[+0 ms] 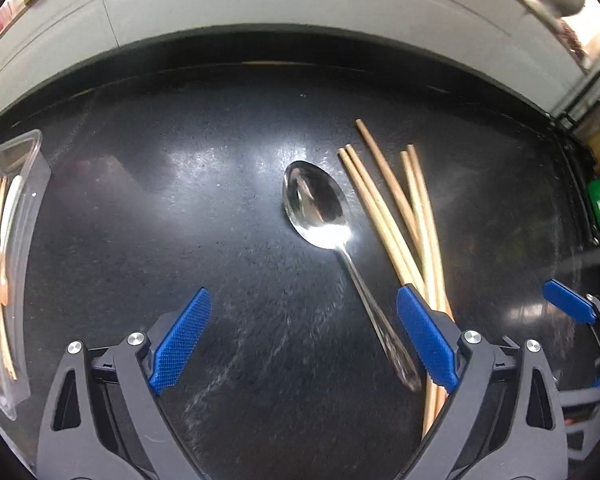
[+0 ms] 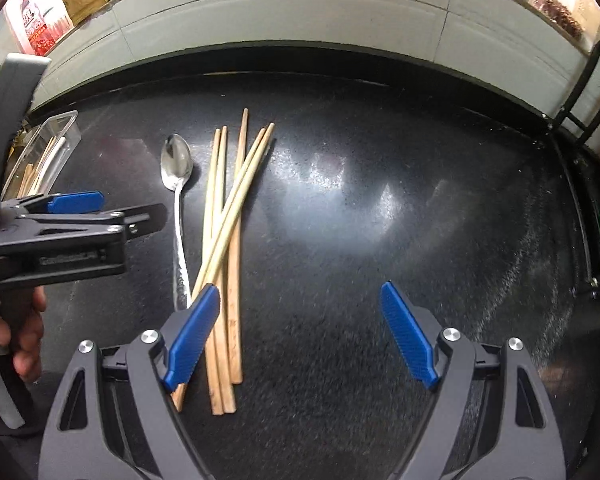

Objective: Organize utensils
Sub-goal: 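Move both open tools back over the metal spoon and chopsticks, then grasp the metal spoon with the left tool while the right tool grasps a chopstick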

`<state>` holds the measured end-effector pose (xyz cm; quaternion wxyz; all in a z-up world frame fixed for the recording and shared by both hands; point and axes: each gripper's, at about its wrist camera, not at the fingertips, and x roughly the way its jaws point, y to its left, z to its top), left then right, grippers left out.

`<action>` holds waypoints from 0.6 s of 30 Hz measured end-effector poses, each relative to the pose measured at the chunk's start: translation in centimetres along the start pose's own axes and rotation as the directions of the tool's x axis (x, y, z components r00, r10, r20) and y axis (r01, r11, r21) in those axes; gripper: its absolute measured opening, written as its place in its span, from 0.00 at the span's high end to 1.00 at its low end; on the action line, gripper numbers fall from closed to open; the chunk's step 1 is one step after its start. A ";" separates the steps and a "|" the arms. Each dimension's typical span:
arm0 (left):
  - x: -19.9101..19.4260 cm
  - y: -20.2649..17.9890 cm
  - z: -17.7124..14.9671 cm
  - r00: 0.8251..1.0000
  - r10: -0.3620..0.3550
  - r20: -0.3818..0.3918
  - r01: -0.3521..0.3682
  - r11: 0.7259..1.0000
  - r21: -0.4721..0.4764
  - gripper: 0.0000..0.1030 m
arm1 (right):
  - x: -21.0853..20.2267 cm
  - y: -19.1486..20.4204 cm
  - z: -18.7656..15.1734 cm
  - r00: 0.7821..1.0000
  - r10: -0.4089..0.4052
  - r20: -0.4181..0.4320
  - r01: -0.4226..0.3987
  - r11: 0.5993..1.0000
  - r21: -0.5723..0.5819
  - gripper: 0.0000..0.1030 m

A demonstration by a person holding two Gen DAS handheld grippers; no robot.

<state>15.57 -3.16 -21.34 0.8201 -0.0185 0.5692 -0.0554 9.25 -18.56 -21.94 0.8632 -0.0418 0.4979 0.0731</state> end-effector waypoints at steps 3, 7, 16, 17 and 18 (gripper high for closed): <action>1.5 0.1 0.3 0.999 0.029 -0.019 -0.029 0.999 -0.012 0.11 | 0.7 -0.7 0.6 1.000 0.010 -0.009 -0.010 1.000 0.004 0.22; 2.0 0.1 0.2 0.996 0.092 0.009 -0.092 0.995 0.025 0.11 | 1.2 -0.9 1.1 1.000 0.026 -0.017 -0.026 1.000 0.002 0.22; 1.4 1.5 -1.2 0.993 0.093 0.067 -0.097 0.993 0.064 0.10 | 3.1 0.4 1.2 0.998 0.046 -0.046 -0.048 0.998 -0.038 0.22; 1.5 1.6 -1.2 0.993 0.093 0.074 -0.098 0.993 0.071 0.10 | 3.2 0.7 1.2 0.998 0.043 -0.050 -0.045 0.998 -0.049 0.22; 1.5 1.5 -1.3 0.993 0.090 0.081 -0.096 0.992 0.077 0.10 | 3.4 0.9 1.2 0.998 0.033 -0.057 -0.037 0.997 -0.062 0.23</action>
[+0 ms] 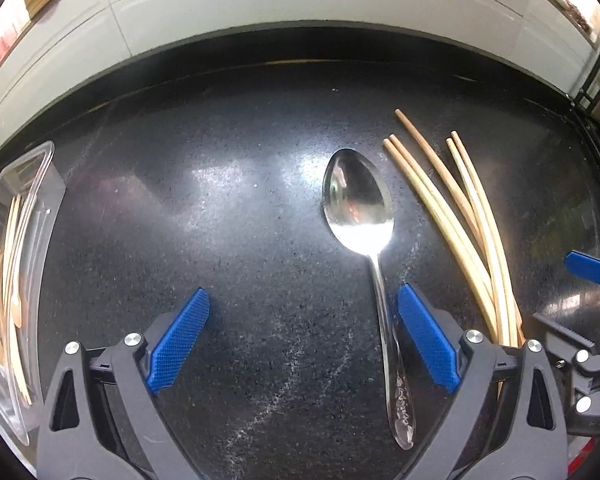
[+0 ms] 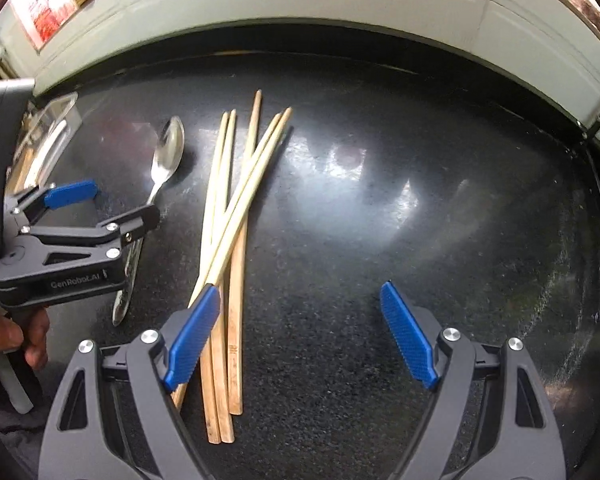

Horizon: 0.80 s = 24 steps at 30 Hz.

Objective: Organize utensils
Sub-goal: 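Grasp the metal spoon with the left tool while the right tool grasps a chopstick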

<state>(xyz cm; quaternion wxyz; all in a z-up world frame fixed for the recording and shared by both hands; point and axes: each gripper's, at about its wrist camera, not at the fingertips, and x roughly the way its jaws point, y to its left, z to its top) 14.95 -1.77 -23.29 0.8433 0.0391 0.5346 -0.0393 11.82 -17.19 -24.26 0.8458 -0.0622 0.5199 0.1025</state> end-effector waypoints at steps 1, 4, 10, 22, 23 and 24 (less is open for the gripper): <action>0.0 0.0 -0.1 1.000 -0.002 0.005 0.002 1.000 0.004 0.10 | 0.1 0.3 0.0 1.000 -0.016 -0.002 0.016 1.000 -0.011 0.25; 0.0 -0.4 -0.2 1.000 -0.009 0.020 0.008 1.000 0.016 0.10 | 0.7 0.6 0.0 1.000 -0.029 -0.001 0.029 0.999 -0.021 0.27; -0.7 -2.0 -0.3 0.998 -0.034 0.059 0.030 0.997 0.066 0.22 | 1.3 1.0 0.5 0.998 -0.032 0.047 0.035 0.998 -0.052 0.27; -1.6 -5.3 0.3 0.991 -0.098 0.094 0.083 0.985 0.154 0.95 | 1.8 1.8 3.6 0.998 0.010 0.060 -0.004 0.994 -0.108 0.93; -1.6 -5.3 0.4 0.991 -0.103 0.089 0.090 0.985 0.145 0.95 | 1.8 1.8 3.8 0.999 0.014 0.052 -0.008 0.994 -0.106 0.93; -1.3 -5.0 0.7 0.991 -0.106 0.085 0.093 0.986 0.141 0.95 | 1.9 1.7 3.9 0.999 0.025 0.046 -0.021 0.995 -0.094 0.93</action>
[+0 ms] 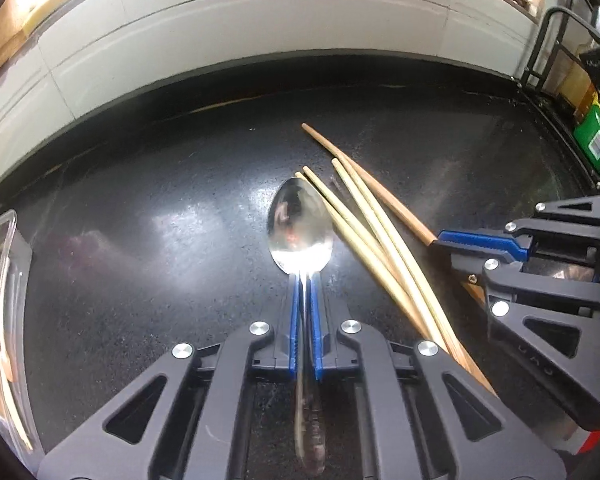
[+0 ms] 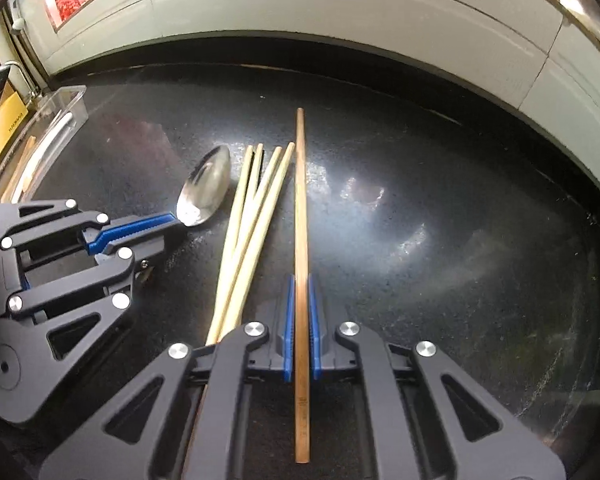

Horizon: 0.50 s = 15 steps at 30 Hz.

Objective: Organize utensils
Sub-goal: 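Grasp the metal spoon with the left tool while the right tool grasps a chopstick, then carry the metal spoon and chopstick over the clear tray with both tools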

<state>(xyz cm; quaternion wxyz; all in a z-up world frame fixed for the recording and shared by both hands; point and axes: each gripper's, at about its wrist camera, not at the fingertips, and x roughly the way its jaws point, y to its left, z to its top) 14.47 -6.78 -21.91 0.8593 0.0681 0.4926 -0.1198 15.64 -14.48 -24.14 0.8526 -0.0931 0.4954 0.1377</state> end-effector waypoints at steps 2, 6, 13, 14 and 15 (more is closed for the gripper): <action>0.2 0.4 0.1 1.000 -0.008 -0.011 0.007 1.000 -0.007 0.95 | -0.1 -0.5 0.0 1.000 0.015 -0.013 -0.014 1.000 0.028 0.93; -0.2 1.6 0.6 1.000 -0.009 -0.013 0.008 1.000 -0.021 0.96 | -1.0 -1.6 0.0 1.000 -0.011 -0.002 0.011 0.998 0.063 0.93; -3.5 2.3 1.7 0.999 -0.005 0.032 0.005 1.000 -0.013 0.96 | -4.0 -3.3 -0.3 0.998 -0.050 0.033 0.045 0.991 0.128 0.93; -4.3 2.4 1.9 0.999 0.000 0.042 0.001 1.000 -0.016 0.96 | -4.8 -3.3 -0.3 0.997 -0.058 0.045 0.052 0.990 0.134 0.93; -4.9 2.5 2.0 0.999 0.005 0.051 -0.004 1.000 -0.016 0.96 | -5.2 -3.3 -0.2 0.997 -0.061 0.053 0.053 0.989 0.137 0.93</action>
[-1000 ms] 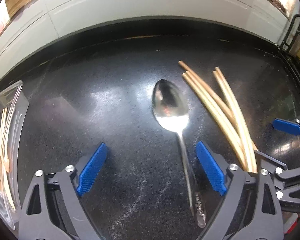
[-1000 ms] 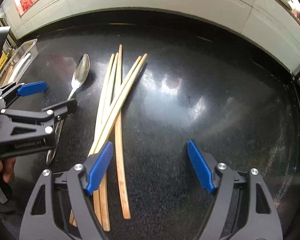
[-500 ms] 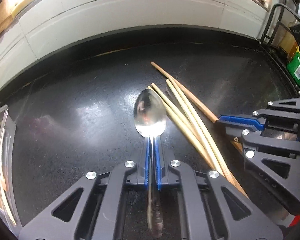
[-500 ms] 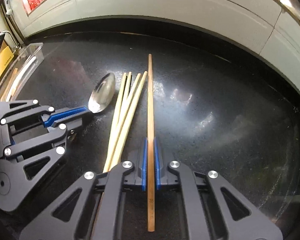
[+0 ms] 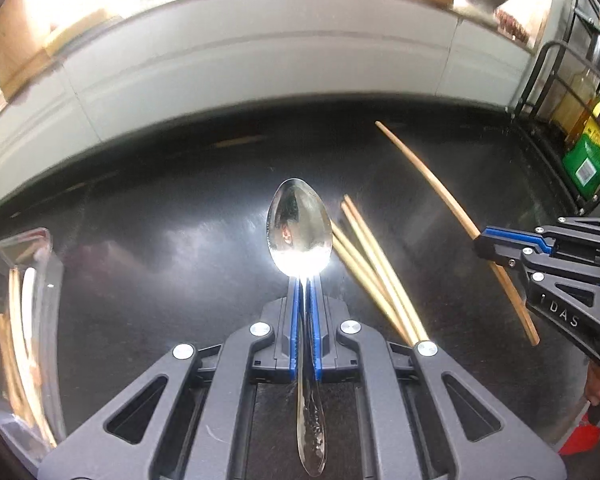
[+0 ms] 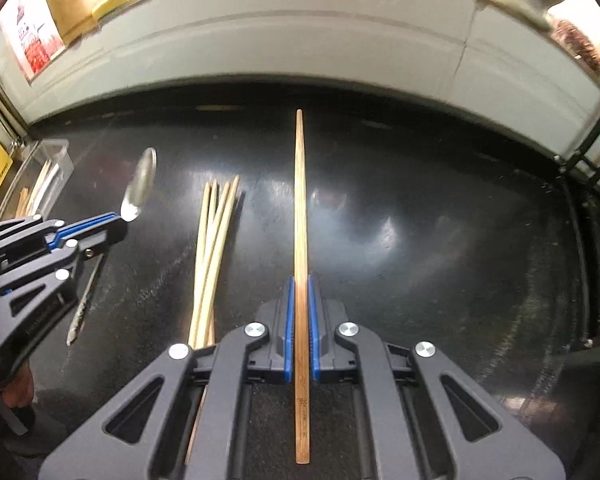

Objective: Organize utensils
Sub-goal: 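Carry the metal spoon and chopstick over the clear tray with both tools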

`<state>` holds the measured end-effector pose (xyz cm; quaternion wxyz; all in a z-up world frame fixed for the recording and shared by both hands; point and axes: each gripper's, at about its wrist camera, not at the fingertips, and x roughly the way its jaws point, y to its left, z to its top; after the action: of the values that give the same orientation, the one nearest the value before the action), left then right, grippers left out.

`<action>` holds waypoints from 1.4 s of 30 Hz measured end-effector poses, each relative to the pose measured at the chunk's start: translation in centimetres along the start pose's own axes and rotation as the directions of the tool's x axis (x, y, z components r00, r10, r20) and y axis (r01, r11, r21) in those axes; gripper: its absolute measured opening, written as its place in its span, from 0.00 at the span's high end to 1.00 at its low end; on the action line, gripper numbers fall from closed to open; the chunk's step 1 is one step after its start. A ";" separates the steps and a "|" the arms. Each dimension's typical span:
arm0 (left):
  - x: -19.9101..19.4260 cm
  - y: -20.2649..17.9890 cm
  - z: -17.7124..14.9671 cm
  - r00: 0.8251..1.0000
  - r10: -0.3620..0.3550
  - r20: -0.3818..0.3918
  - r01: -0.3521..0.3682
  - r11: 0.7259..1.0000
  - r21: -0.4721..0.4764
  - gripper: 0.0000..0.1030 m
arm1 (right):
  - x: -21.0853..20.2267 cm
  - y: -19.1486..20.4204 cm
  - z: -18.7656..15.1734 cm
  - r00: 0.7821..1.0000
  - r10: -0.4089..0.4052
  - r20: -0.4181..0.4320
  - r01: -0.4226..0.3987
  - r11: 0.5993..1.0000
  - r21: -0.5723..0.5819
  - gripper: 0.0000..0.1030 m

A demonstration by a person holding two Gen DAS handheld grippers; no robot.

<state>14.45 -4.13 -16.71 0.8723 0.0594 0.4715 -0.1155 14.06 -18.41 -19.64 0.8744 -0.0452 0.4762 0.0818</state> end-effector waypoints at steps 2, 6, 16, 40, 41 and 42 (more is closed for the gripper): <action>-1.4 0.2 0.3 1.000 0.011 0.022 -0.011 1.000 0.000 0.95 | -1.5 0.0 0.0 1.000 -0.005 0.025 0.005 1.000 0.008 0.93; -4.7 0.6 0.4 0.997 0.033 0.069 -0.033 0.999 0.002 0.95 | -4.9 0.8 -0.2 0.996 -0.009 0.084 0.008 1.000 0.009 0.93; -12.9 1.2 -1.5 0.984 0.073 0.162 -0.074 0.997 -0.001 0.95 | -12.5 4.0 -3.2 0.981 0.004 0.196 -0.002 1.000 -0.015 0.93; -17.6 4.5 -6.1 0.975 0.137 0.177 -0.125 0.989 -0.076 0.95 | -15.8 9.3 -5.8 0.973 0.051 0.226 -0.033 0.996 -0.083 0.93; -17.7 5.1 -6.2 0.974 0.144 0.175 -0.131 0.988 -0.085 0.95 | -15.7 9.9 -5.6 0.973 0.058 0.223 -0.038 0.995 -0.093 0.93; -17.8 5.8 -6.4 0.973 0.154 0.171 -0.139 0.986 -0.097 0.95 | -15.4 10.7 -5.3 0.973 0.069 0.220 -0.046 0.993 -0.106 0.93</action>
<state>1.31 5.38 -5.36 0.9187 0.0464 0.3905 -0.0355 -0.54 -10.31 -9.58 0.9162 -0.0655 0.3715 0.1353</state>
